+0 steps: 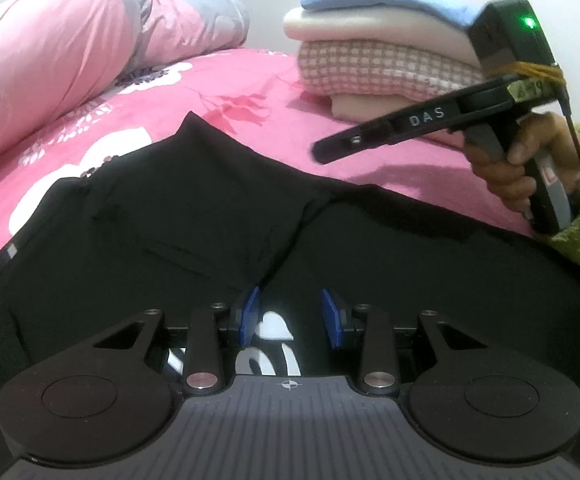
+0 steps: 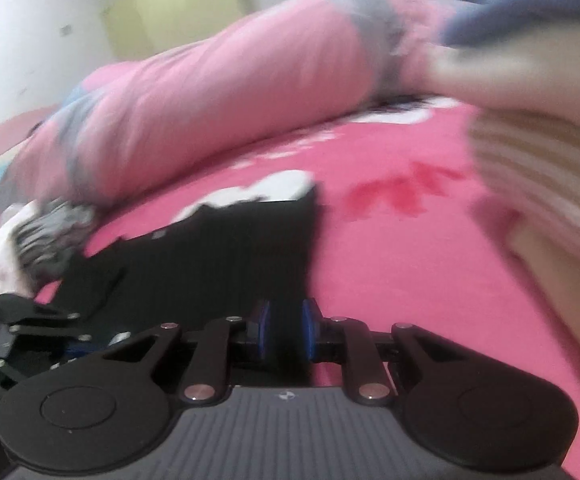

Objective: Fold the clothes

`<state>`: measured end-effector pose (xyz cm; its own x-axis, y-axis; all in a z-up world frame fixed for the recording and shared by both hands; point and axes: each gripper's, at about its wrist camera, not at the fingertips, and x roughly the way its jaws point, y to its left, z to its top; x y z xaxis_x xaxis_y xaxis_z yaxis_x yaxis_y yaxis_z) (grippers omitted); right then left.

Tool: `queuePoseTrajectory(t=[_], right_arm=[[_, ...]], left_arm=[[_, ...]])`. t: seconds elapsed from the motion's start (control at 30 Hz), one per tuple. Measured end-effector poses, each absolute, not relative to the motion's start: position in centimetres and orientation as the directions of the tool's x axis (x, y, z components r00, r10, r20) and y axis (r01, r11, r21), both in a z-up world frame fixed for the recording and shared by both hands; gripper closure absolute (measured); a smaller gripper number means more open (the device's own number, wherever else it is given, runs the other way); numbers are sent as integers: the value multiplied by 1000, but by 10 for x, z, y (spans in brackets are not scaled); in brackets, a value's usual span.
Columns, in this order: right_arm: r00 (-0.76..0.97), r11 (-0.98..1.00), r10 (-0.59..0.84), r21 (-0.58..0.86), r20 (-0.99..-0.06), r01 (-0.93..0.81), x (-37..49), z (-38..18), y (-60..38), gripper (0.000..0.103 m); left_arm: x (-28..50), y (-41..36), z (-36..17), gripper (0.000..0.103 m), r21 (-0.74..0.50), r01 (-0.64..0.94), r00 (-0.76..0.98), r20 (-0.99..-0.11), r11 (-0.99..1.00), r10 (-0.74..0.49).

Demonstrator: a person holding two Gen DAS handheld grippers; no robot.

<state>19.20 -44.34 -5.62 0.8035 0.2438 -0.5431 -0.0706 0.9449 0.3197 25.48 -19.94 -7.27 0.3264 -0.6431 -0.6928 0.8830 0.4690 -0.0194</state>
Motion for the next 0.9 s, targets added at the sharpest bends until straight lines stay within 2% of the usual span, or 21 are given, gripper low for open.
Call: queuePoseTrajectory(t=[0.13, 0.27, 0.4, 0.5, 0.63, 0.77, 0.9], right_arm=[[762, 955, 278, 256, -585, -151, 211, -57, -411, 85], [678, 955, 290, 253, -675, -157, 223, -74, -412, 85], [567, 933, 360, 271, -741, -238, 199, -63, -423, 84], [509, 931, 359, 265, -782, -250, 180, -52, -433, 84], [581, 953, 303, 225, -755, -205, 186, -27, -436, 84], [634, 948, 318, 239, -705, -210, 225, -29, -416, 84], [540, 935, 344, 230, -768, -269, 243, -59, -395, 84]], left_arm=[[253, -190, -68, 69, -21, 885, 331, -675, 466, -659], [259, -188, -64, 69, -28, 884, 341, -642, 466, -686], [270, -196, -66, 68, -41, 887, 342, -611, 459, -714], [278, -206, -75, 65, -56, 892, 326, -607, 448, -725], [281, -211, -85, 66, -72, 889, 314, -621, 451, -718], [269, -206, -82, 66, -39, 909, 302, -624, 415, -721], [255, -199, -83, 66, 37, 933, 299, -634, 358, -714]])
